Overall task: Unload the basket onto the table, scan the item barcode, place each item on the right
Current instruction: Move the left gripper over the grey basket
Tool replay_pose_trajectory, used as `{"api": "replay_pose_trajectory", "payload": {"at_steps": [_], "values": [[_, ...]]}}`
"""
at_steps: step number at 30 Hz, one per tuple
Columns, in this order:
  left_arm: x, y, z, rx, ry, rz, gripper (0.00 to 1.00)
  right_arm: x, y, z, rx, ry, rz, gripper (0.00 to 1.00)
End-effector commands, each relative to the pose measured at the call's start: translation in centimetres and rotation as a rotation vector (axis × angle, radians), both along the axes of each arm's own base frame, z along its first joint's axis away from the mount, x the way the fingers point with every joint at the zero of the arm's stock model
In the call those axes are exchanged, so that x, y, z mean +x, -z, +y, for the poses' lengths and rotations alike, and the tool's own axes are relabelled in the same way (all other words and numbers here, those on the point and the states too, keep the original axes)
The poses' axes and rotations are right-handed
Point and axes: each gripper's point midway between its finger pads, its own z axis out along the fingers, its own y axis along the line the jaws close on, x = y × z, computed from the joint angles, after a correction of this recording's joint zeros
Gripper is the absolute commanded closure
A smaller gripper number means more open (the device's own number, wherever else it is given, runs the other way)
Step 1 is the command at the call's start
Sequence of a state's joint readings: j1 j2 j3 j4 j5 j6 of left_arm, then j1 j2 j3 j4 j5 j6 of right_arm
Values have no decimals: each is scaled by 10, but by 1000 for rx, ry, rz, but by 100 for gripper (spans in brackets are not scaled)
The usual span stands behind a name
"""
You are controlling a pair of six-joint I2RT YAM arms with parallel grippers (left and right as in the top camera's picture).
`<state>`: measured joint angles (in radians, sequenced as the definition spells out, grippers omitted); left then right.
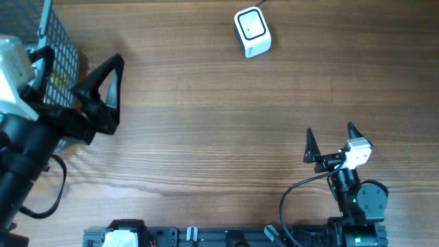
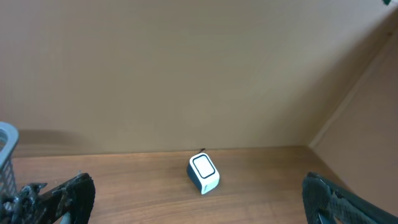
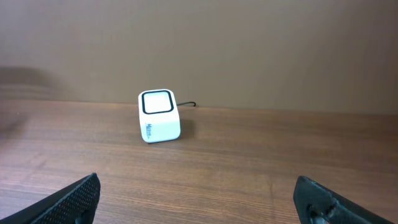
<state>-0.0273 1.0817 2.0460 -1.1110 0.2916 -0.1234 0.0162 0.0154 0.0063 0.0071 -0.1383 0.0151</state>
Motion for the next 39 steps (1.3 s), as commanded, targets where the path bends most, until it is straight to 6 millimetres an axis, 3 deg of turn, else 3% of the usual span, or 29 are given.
{"api": "replay_pose_trajectory", "payload": {"at_steps": [1, 3, 4, 5, 7, 8, 14, 18, 21, 29, 34, 39], "values": [[-4, -7, 22, 35, -128, -33, 4, -1, -2, 3, 12, -19, -6, 1], [1, -4, 41, 51, -236, -23, 24, -1, -2, 4, 12, -19, -7, 0], [3, -3, 50, 60, -289, -15, 37, -1, -2, 4, 12, -19, -7, 0], [5, 0, 59, 69, -341, -4, 61, -1, -2, 3, 12, -19, -7, 0], [9, 4, 76, 82, -439, 19, 87, -1, -2, 4, 12, -19, -7, 0], [12, 7, 82, 92, -476, 33, 96, -1, -2, 4, 12, -19, -7, 0], [41, 27, 93, 128, -544, 120, 96, -1, -2, 4, 12, -19, -7, 1], [61, 47, 121, 124, -726, 203, 89, -1, -2, 4, 12, -19, -7, 0], [78, 65, 134, 170, -796, 273, 66, -1, -2, 4, 12, -19, -7, 0], [123, 121, 165, 218, -861, 468, 50, -1, -2, 3, 11, -19, -7, 0], [130, 142, 189, 158, -858, 538, 48, -1, -2, 4, 12, -19, -7, 0], [121, 148, 221, 51, -867, 558, 45, -1, -2, 4, 12, -19, -7, 0]]}}
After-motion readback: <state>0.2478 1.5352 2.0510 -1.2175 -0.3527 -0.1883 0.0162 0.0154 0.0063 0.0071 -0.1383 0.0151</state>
